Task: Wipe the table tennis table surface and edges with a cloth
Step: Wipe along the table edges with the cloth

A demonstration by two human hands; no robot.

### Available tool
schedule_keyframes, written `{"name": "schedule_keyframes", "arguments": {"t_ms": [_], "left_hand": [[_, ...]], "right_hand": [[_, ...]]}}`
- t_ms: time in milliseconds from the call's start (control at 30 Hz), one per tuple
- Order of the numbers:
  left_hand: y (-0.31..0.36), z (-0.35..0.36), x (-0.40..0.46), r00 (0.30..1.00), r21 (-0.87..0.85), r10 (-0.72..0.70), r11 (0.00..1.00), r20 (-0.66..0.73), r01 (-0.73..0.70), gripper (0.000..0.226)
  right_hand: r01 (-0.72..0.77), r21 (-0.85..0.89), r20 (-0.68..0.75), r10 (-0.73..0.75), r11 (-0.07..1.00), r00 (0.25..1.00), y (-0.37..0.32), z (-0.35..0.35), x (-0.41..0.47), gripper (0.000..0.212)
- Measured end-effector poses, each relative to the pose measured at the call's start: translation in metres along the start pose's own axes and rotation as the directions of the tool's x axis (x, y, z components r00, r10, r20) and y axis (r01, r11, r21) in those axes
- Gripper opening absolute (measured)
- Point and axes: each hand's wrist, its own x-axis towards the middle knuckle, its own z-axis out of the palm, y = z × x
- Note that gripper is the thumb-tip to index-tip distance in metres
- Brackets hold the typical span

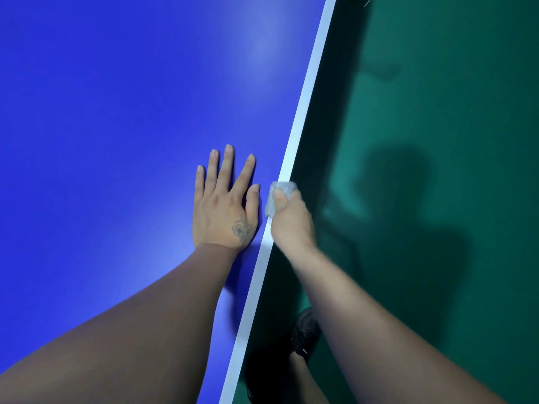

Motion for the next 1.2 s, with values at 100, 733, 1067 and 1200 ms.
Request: {"name": "schedule_keyframes", "arguments": {"t_ms": [100,733,1067,1200], "left_hand": [[0.000,-0.001,0.001,1.000,-0.003,-0.007,1.000,0.016,0.007,0.055],[0.002,-0.006,0.001,1.000,-0.030,-0.017,0.999,0.004,0.018,0.054],[0.002,-0.005,0.003,0.999,-0.025,-0.024,0.999,0.044,0.025,0.057],[0.001,-0.006,0.003,0.999,-0.018,-0.027,0.999,0.046,0.028,0.057]], "right_hand": [[-0.019,-0.048,0.058,0.022,0.999,0.998,0.016,0.005,-0.025,0.055],[-0.088,0.155,-0.024,0.093,0.984,0.995,-0.054,-0.026,0.076,0.040],[-0.182,0.005,0.000,0.182,0.983,0.983,-0.028,-0.005,0.032,0.054],[-0.178,-0.004,-0.053,0.178,0.984,0.983,-0.049,-0.011,0.049,0.048]]}}
